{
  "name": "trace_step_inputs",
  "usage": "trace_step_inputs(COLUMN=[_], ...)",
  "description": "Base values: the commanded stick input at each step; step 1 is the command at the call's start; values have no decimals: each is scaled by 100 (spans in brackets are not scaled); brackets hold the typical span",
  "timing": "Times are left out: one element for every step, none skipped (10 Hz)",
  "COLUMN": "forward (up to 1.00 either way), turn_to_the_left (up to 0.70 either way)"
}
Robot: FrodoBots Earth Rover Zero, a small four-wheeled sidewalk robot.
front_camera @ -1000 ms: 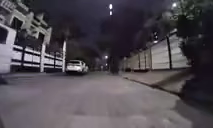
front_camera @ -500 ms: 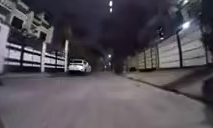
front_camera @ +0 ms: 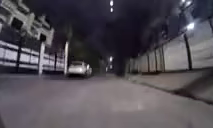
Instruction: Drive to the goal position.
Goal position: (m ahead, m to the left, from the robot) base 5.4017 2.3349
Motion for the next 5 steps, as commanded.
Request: trace_step_inputs(forward=[100,100,100,100,100], turn_to_the_left=[0,0,0,0,0])
